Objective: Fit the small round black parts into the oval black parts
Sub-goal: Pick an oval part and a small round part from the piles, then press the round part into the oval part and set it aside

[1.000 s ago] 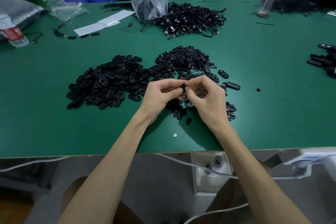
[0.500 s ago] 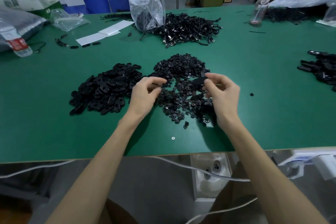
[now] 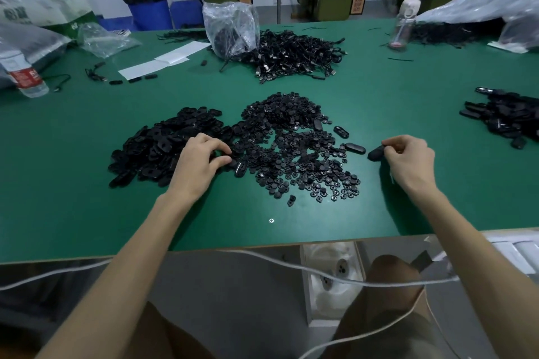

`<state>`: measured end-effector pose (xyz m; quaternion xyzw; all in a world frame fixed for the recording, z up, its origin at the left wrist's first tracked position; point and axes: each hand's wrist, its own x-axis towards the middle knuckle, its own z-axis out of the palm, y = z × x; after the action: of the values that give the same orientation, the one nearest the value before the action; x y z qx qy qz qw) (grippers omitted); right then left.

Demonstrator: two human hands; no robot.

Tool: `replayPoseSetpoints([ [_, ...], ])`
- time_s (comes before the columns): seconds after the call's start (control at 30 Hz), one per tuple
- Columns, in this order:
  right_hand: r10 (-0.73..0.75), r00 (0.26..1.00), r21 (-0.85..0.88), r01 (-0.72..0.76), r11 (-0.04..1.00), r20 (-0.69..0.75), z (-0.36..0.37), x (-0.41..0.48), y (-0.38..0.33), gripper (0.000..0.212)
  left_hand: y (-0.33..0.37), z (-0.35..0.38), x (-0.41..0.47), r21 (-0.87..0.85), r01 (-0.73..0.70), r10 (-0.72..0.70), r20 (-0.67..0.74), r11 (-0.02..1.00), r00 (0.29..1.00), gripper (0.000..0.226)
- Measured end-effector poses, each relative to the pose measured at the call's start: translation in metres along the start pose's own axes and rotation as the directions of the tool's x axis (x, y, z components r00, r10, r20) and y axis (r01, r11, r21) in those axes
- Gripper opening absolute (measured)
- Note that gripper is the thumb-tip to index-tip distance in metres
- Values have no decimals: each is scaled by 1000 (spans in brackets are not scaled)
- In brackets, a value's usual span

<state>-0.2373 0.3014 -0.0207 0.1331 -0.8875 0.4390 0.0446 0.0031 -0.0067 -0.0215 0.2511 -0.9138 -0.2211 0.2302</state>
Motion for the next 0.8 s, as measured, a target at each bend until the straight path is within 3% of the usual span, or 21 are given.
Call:
replayPoseSetpoints([
  [0.17,51,998,-48,-52,998,-26,-5,11,9,31,-4,-2,-2,20,-34,33,47,999,998,16],
  [0.3,41,999,-207,-42,977,-10,-12,13,14,36,-3,-3,-1,86,-49,45,45,995,998,14],
  [0.43,-132,991,-307,137,942,38,-6,-1,-2,33,-1,-2,0,163,-133,122,76,978,990,17],
  [0.53,-280,943,-262,319,911,178,10,-26,-28,25,-1,0,2,173,-122,114,54,977,992,16],
  [0.67,-353,848,-128,432,893,396,34,-62,-57,33,2,6,-2,171,-84,91,-30,982,995,12],
  [0.73,-376,828,-101,453,886,417,43,-74,-59,34,5,8,-7,103,-53,61,-77,993,995,10],
  [0.8,-395,843,-56,443,895,366,47,-82,-57,32,12,9,-11,-88,-8,-3,-132,996,991,9],
])
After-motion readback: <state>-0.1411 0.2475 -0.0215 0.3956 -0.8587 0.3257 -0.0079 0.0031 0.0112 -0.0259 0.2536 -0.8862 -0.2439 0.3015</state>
